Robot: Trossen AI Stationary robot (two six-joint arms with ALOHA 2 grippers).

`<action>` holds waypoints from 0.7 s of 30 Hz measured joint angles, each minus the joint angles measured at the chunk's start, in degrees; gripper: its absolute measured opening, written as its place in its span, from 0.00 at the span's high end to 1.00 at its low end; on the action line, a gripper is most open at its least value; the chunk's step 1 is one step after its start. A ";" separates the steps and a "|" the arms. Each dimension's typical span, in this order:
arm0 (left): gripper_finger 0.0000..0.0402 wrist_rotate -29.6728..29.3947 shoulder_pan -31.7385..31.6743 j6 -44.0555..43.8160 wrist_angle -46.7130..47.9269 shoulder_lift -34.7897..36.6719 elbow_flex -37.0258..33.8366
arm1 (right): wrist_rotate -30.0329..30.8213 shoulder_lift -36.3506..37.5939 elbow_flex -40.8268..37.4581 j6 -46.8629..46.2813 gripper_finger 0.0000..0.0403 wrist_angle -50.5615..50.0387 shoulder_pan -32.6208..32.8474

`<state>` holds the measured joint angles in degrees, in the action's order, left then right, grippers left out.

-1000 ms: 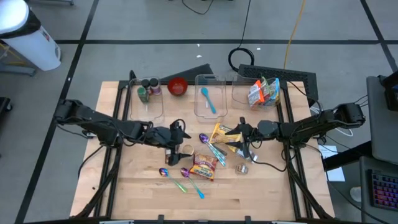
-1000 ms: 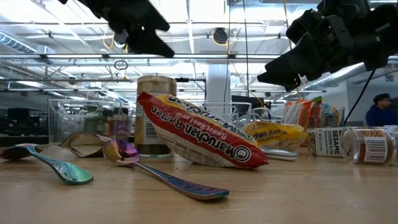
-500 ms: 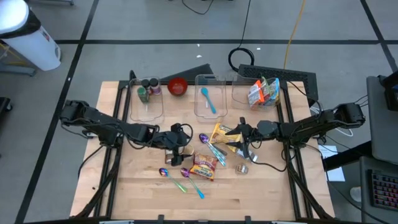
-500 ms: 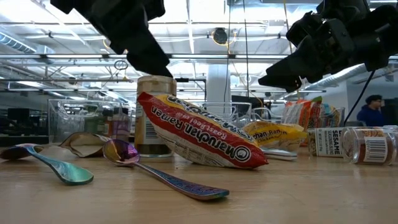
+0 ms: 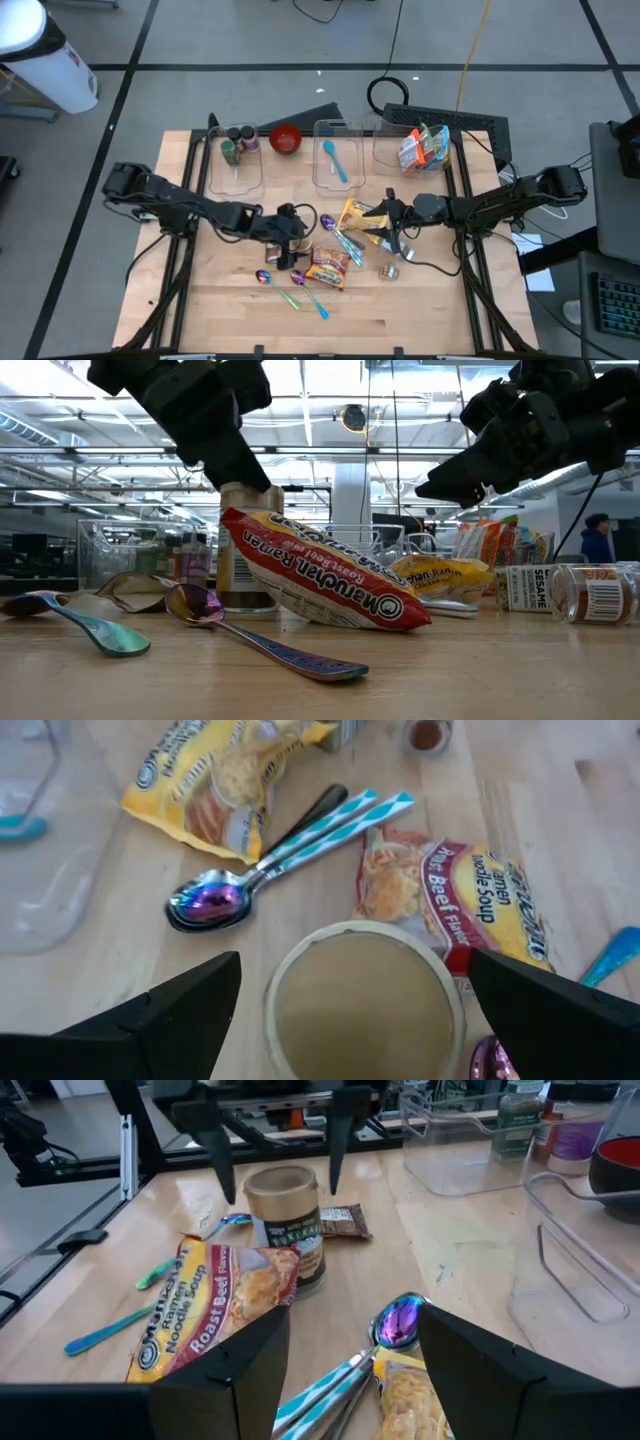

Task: Pick & Place Food Item
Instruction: Put the gold seasoning bottle into the left transparent bin

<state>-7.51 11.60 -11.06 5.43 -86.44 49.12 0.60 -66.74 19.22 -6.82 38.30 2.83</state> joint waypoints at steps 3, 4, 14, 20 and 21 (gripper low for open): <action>0.01 0.10 0.00 -0.18 0.04 -0.82 -0.01 | 1.52 0.00 0.00 0.01 0.47 -0.30 0.00; 0.01 0.07 0.00 -0.21 0.05 -1.15 0.00 | 2.15 0.00 0.00 0.01 0.47 -0.47 0.00; 0.01 -0.27 -1.00 -1.27 0.44 -1.35 -0.04 | 2.47 0.00 0.00 0.01 0.47 -0.50 0.00; 0.01 -0.41 -1.38 -4.74 0.39 -1.35 -0.04 | 2.40 0.00 0.00 0.01 0.47 -0.50 0.00; 0.01 -0.42 -1.38 -4.75 0.42 -1.35 -0.04 | 2.40 0.00 0.00 0.01 0.47 -0.50 0.00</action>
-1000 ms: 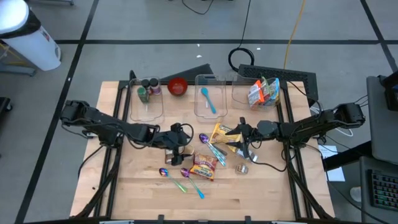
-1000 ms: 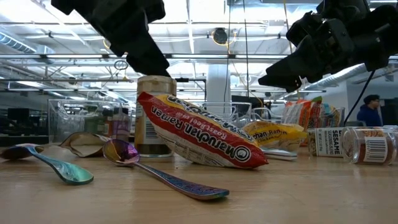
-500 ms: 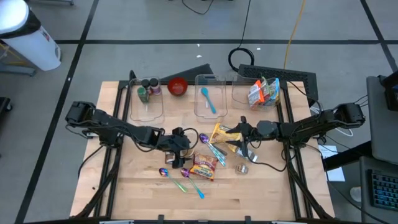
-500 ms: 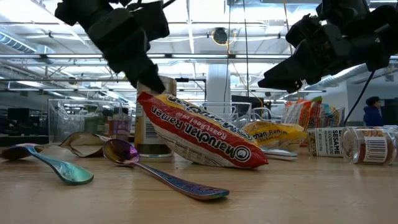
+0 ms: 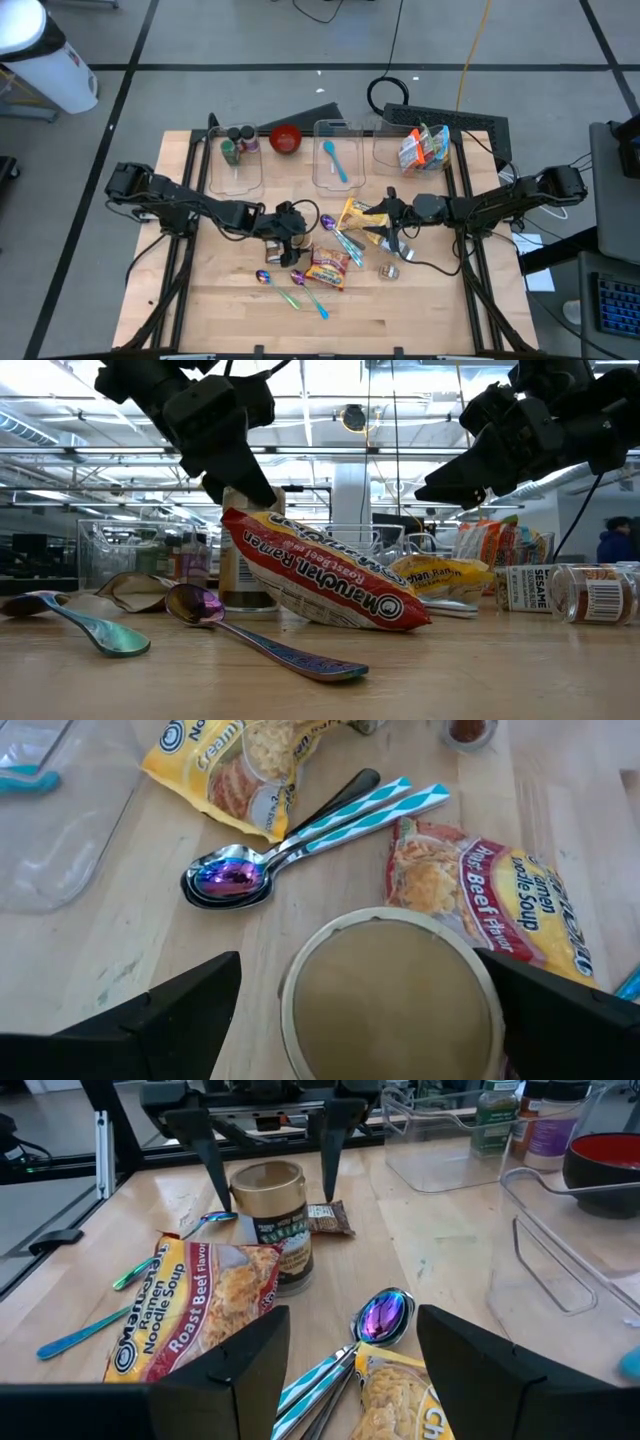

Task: Pick & Place Food Item
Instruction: Put the gold seasoning bottle into the left transparent bin

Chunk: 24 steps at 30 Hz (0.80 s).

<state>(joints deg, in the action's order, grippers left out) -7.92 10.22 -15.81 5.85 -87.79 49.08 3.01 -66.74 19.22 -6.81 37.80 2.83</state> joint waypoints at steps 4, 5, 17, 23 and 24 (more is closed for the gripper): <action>0.01 -0.02 0.00 0.48 0.00 0.00 0.00 | 0.00 0.00 0.00 0.00 0.47 0.02 0.00; 0.01 -0.02 0.00 0.50 0.00 0.00 0.00 | -0.02 0.00 0.00 0.00 0.47 0.02 0.00; 0.01 -0.07 0.00 1.96 1.58 0.00 0.00 | -0.02 0.00 0.00 0.00 0.47 0.04 0.00; 0.01 -1.18 -0.02 1.88 1.60 0.00 0.00 | -0.02 0.00 0.00 0.00 0.47 0.04 0.00; 0.02 -1.18 -0.02 1.88 1.60 0.00 0.00 | -0.02 0.00 0.00 -0.02 0.47 0.04 0.00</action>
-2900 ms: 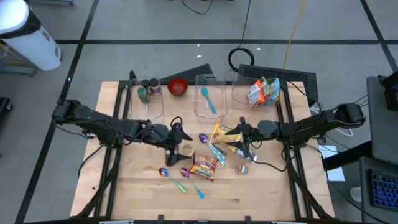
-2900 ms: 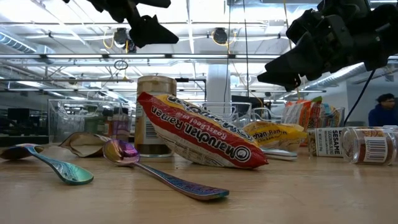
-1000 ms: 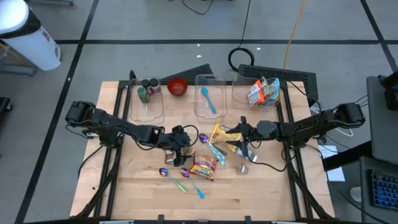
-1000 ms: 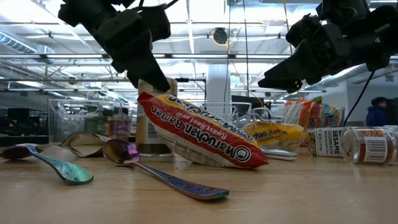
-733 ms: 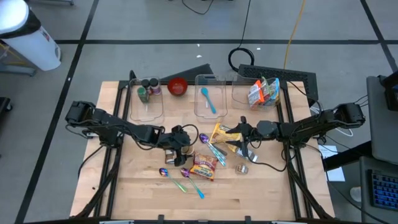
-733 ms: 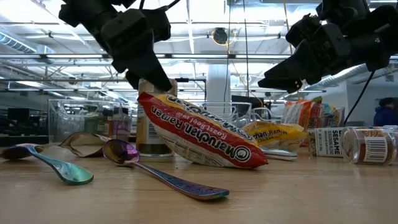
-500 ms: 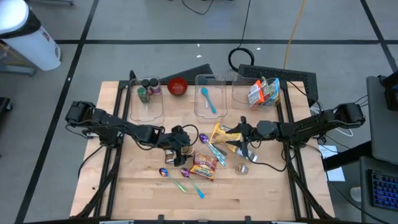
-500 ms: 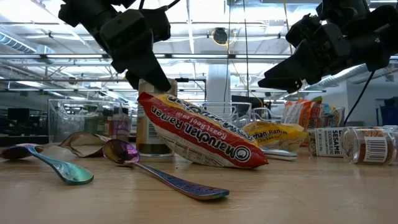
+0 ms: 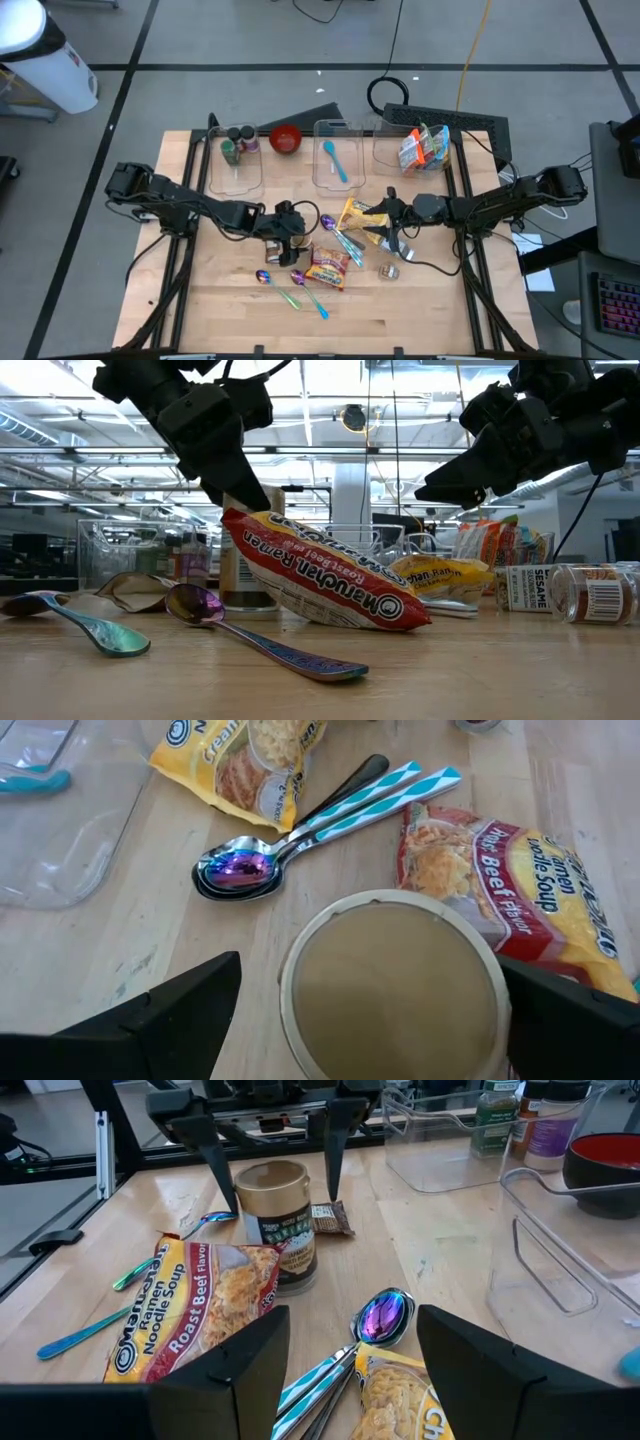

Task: Pick & Place Food Item
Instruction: Put the gold seasoning bottle into the left transparent bin

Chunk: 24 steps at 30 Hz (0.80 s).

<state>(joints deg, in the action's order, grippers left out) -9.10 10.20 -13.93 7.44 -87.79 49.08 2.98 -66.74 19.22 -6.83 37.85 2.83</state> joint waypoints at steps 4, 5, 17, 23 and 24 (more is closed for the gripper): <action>0.09 -0.02 0.00 0.00 0.02 0.01 0.00 | -0.01 0.00 0.00 0.00 0.47 0.02 0.00; 0.12 -0.02 0.01 0.00 0.02 0.02 0.00 | 0.00 0.00 0.00 0.00 0.47 0.02 0.00; 0.30 -0.15 0.00 1.46 -0.18 0.02 0.00 | 0.00 0.00 0.00 0.00 0.47 0.02 0.00; 0.24 -0.11 0.00 2.17 -0.24 0.02 0.00 | 0.00 0.00 0.00 0.00 0.47 0.02 0.00; 0.23 -0.11 0.00 2.25 -0.26 0.02 0.00 | 0.00 0.00 0.00 0.00 0.47 0.02 0.00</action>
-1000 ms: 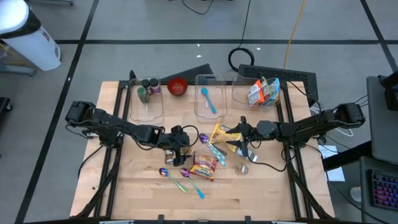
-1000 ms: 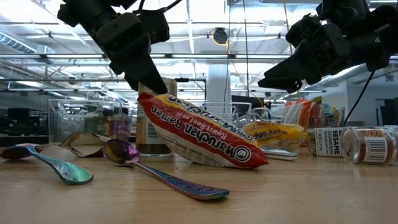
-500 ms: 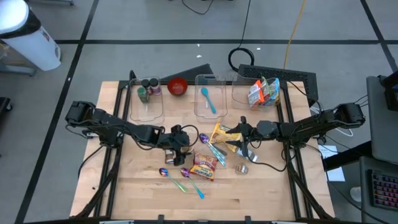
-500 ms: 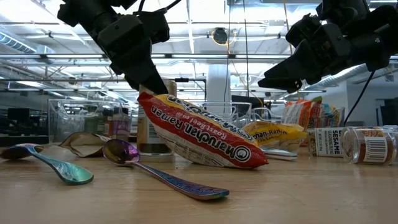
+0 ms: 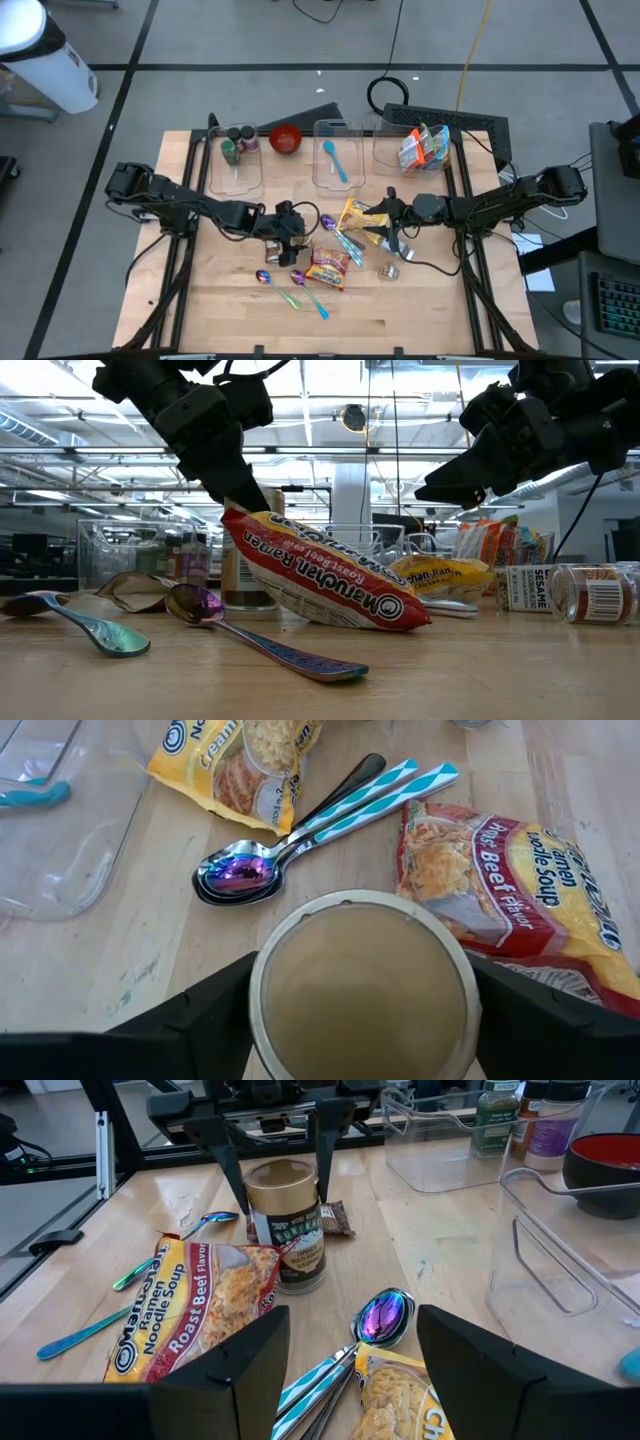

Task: Pick & Place Food Item
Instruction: Put the gold seasoning bottle into the left transparent bin

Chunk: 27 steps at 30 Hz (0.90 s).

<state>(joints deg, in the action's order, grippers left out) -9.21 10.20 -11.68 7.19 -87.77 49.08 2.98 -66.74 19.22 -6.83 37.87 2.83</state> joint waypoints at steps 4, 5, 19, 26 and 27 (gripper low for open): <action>0.28 0.00 0.00 0.00 -0.03 0.00 0.00 | 0.00 0.00 0.00 0.00 0.47 0.00 0.00; 0.30 0.00 0.00 0.00 -0.03 0.00 0.00 | 0.00 0.00 0.00 0.00 0.47 0.00 0.00; 0.25 -0.53 -0.01 1.63 7.22 3.89 3.52 | 0.00 -0.02 0.00 0.00 0.47 -0.35 0.00; 0.30 -3.80 -0.19 2.61 23.19 5.23 12.83 | -0.02 -0.02 0.02 0.00 0.47 -0.37 0.00; 0.30 -4.22 -0.17 2.57 25.43 5.27 14.17 | -0.02 -0.02 0.02 0.00 0.47 -0.39 0.00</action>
<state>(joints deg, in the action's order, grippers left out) -13.43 10.02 -9.11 32.61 -82.49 63.25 2.96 -66.76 19.25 -6.83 37.47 2.83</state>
